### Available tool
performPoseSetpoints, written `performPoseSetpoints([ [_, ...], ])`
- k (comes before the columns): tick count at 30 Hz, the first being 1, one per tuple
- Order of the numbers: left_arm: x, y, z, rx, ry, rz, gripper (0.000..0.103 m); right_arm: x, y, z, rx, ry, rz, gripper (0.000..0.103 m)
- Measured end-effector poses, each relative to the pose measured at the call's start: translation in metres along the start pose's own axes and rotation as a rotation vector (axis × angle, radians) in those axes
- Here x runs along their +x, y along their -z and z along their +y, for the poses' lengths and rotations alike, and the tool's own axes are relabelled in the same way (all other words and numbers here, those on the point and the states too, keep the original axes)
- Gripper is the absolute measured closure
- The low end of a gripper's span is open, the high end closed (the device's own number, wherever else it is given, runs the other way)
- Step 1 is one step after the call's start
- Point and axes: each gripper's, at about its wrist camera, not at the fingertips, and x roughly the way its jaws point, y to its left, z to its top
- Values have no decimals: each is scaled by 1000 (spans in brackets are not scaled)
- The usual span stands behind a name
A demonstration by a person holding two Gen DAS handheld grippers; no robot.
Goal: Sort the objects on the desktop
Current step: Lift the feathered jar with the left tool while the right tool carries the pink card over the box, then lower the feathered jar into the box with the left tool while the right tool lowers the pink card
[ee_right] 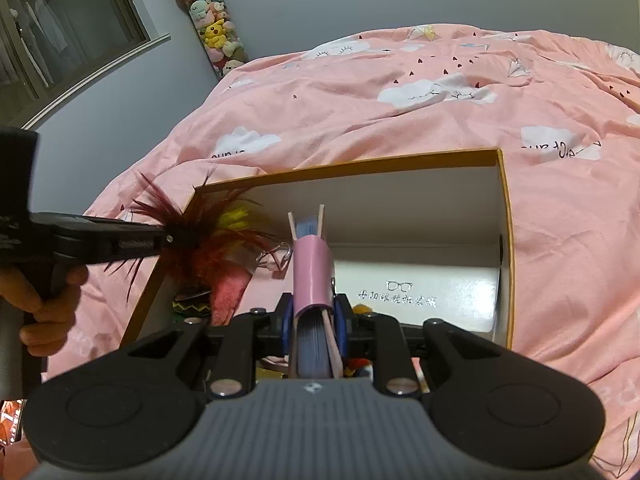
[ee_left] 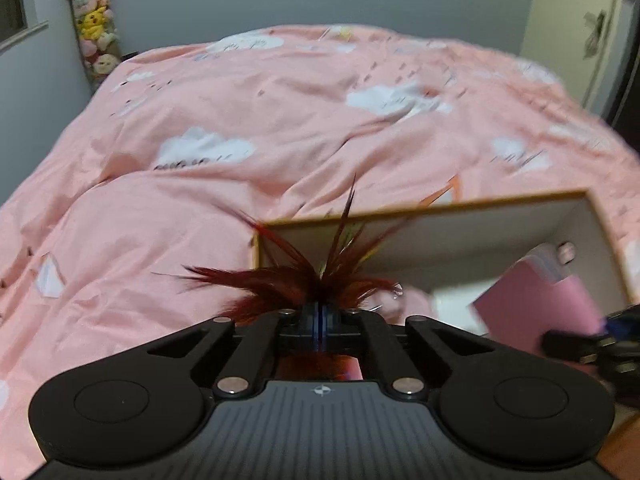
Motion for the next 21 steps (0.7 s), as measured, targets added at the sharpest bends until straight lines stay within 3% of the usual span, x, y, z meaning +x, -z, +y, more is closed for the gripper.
performPoseSetpoints([
  [3,-20,-11,-2,14,2,-86,102,-1,1,-1,1,-5,0,80],
  [7,-24,-25,-5,36,9,-142,102,0,0,0,0,-7,1,80],
  [13,8,-24,-7,59,-34,-117,102,-1,-1,-4,9,-5,2,80],
  [21,20,-16,0,50,-52,-98,102,3,-3,-6,18,-5,6,80],
])
